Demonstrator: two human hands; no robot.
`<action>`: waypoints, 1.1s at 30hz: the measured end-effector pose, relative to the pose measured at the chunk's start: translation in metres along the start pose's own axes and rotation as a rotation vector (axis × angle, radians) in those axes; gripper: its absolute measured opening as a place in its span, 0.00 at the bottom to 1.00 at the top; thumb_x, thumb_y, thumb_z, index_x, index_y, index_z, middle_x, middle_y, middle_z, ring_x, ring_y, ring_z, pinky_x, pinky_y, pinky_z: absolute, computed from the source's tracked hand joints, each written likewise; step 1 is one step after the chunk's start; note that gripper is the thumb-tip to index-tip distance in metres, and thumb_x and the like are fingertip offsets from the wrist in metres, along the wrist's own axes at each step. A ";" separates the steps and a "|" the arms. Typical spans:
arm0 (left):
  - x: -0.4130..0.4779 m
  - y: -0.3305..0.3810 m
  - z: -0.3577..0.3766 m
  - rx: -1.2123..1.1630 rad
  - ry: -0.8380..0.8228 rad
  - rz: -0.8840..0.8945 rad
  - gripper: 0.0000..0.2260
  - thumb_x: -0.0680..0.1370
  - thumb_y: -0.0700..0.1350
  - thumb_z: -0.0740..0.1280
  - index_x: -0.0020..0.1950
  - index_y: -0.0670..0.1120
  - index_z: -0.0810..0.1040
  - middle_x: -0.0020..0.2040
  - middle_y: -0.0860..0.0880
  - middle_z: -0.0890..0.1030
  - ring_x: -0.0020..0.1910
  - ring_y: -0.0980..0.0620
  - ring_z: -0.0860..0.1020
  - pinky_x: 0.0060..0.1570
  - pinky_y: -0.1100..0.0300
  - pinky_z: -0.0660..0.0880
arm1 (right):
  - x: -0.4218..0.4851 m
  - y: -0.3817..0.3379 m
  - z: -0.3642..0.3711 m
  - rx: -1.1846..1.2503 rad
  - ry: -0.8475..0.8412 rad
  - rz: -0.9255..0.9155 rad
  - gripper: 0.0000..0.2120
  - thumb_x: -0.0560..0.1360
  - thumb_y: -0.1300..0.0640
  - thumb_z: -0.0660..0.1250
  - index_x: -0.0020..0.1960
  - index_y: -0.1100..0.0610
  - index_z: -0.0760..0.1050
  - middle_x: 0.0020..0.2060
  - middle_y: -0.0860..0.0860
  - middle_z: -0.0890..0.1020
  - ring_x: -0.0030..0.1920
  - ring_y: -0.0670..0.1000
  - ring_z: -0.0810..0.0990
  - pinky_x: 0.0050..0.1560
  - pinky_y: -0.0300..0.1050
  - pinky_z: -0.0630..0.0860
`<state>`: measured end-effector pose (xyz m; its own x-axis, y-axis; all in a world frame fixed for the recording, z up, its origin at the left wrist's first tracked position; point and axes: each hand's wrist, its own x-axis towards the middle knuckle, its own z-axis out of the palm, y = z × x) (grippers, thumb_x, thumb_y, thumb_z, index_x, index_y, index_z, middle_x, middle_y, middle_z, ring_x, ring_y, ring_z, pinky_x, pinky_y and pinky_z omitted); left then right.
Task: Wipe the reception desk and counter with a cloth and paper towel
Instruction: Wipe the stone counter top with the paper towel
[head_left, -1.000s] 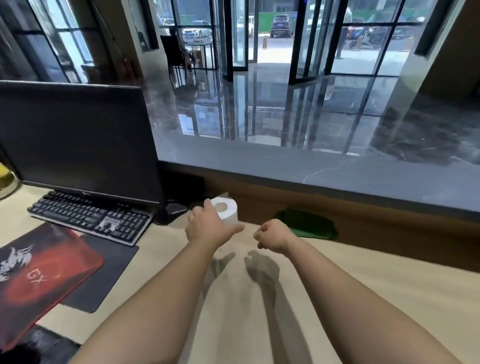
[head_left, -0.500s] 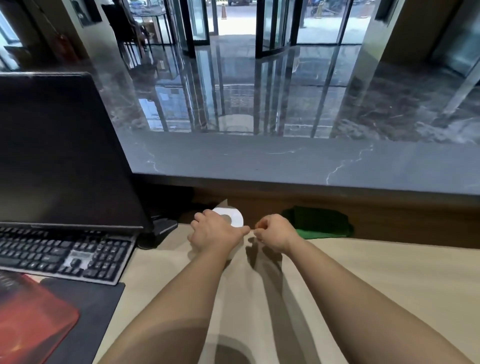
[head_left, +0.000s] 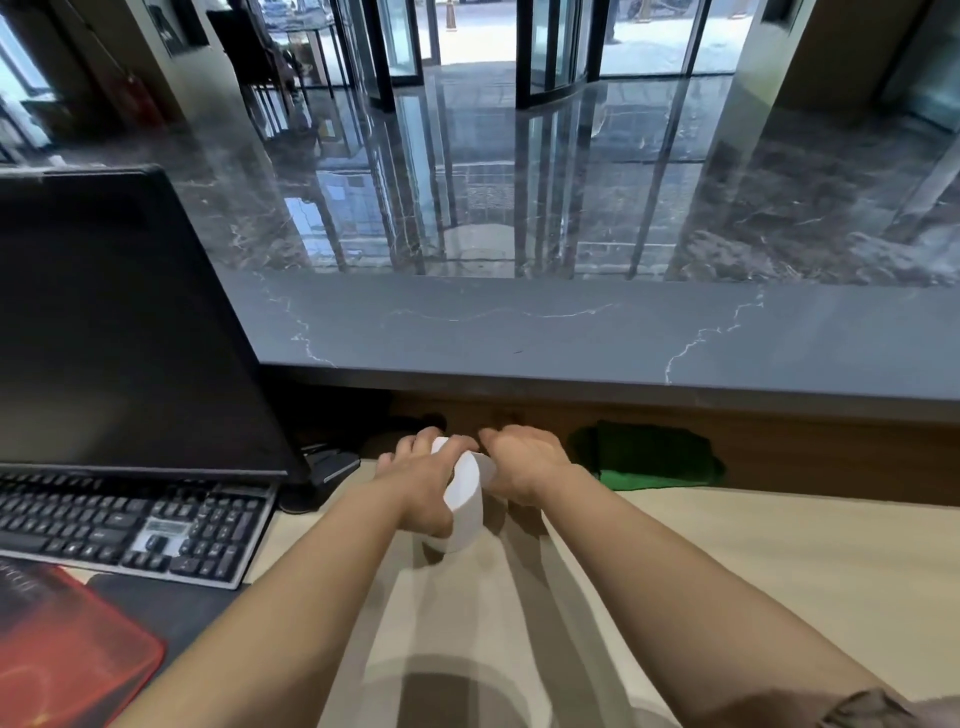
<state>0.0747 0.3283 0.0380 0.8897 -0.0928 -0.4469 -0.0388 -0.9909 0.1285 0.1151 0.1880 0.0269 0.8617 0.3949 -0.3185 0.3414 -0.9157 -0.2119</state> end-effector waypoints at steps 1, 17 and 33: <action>-0.001 -0.001 0.000 -0.042 -0.008 -0.030 0.49 0.66 0.47 0.75 0.77 0.58 0.46 0.78 0.46 0.49 0.76 0.41 0.50 0.71 0.45 0.56 | 0.003 -0.002 0.001 0.007 -0.005 -0.007 0.12 0.78 0.52 0.64 0.60 0.53 0.74 0.52 0.52 0.80 0.50 0.53 0.78 0.52 0.49 0.78; 0.014 0.012 0.010 -0.055 0.157 -0.269 0.43 0.69 0.53 0.72 0.77 0.47 0.51 0.74 0.46 0.58 0.72 0.44 0.58 0.63 0.50 0.68 | 0.016 -0.005 0.010 0.110 -0.175 0.149 0.13 0.70 0.56 0.71 0.54 0.54 0.77 0.48 0.51 0.80 0.48 0.54 0.78 0.46 0.45 0.72; 0.019 0.014 0.008 -0.018 0.107 -0.214 0.40 0.69 0.46 0.74 0.75 0.47 0.56 0.74 0.47 0.60 0.73 0.43 0.59 0.68 0.48 0.65 | 0.017 -0.017 0.009 0.260 -0.200 0.090 0.17 0.73 0.61 0.69 0.61 0.57 0.74 0.57 0.54 0.79 0.56 0.57 0.79 0.47 0.46 0.73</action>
<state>0.0879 0.3123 0.0243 0.9200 0.1307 -0.3694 0.1629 -0.9850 0.0572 0.1202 0.2111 0.0165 0.7845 0.3434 -0.5164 0.1379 -0.9084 -0.3946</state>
